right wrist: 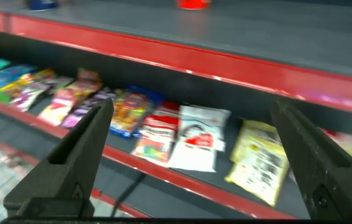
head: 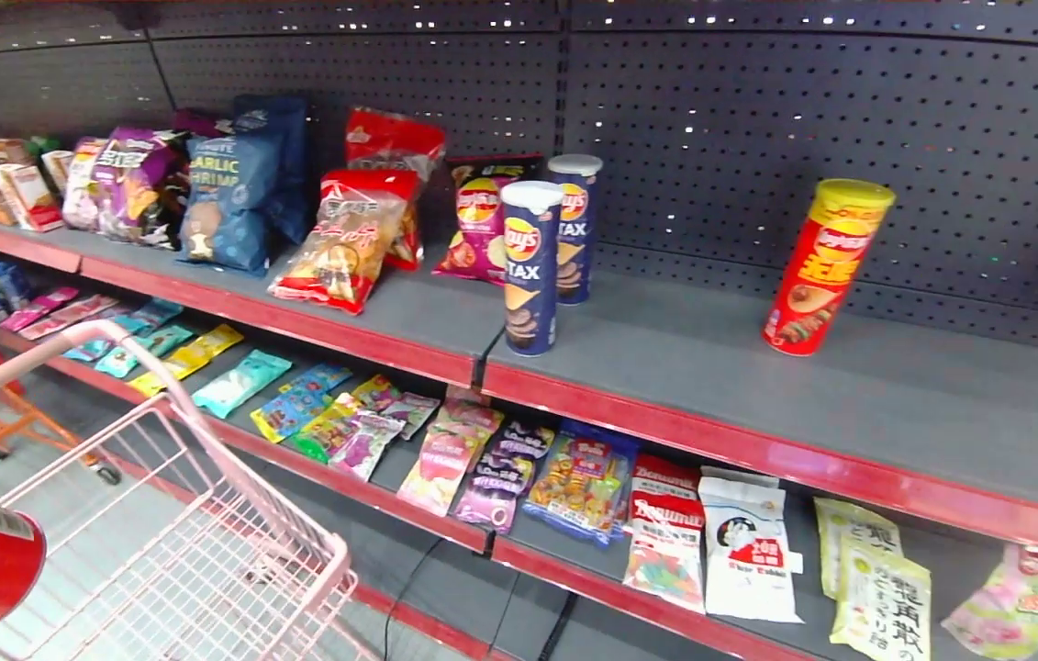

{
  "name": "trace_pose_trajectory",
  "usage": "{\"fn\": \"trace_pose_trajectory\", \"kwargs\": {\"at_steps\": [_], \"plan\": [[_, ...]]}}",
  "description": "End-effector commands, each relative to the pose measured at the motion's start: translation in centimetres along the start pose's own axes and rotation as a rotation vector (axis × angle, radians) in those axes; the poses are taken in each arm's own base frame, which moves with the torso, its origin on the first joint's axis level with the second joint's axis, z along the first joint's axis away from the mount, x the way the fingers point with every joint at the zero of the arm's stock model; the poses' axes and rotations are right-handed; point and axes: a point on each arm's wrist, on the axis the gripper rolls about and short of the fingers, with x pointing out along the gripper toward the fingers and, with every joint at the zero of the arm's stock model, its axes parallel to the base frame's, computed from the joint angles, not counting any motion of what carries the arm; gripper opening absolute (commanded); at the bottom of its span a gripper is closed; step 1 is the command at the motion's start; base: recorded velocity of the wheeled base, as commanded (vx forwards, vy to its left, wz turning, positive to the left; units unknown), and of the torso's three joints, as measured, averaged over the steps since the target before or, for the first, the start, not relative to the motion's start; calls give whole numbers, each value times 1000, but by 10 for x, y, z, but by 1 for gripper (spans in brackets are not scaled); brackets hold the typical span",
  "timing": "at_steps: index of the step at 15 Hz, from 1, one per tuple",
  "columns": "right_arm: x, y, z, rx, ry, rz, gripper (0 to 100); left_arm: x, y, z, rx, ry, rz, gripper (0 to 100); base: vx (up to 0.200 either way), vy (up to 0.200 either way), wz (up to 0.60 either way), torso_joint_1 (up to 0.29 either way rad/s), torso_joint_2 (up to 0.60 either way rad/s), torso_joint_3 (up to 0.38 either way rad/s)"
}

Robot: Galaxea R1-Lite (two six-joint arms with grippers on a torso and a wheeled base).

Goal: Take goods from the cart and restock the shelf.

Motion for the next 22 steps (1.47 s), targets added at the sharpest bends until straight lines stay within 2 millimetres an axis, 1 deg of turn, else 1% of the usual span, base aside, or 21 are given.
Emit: {"fn": "trace_pose_trajectory", "kwargs": {"at_steps": [1,12,18,20,22], "plan": [[0,0,0,1,0,1,100,1,0,0,0,5,4,0,0,0,0,0,0,0],[0,0,0,-1,-1,1,100,-1,0,-2,22,11,5,0,0,0,0,0,0,0],[0,0,0,-1,0,1,100,-4,-2,-9,29,15,4,0,0,0,-600,2,2,-2],[0,0,0,-1,0,1,100,-5,-3,-11,29,14,4,0,0,0,0,0,0,0],[0,0,0,-1,0,2,100,-7,-3,-13,29,10,2,0,200,0,0,0,5,0]]}}
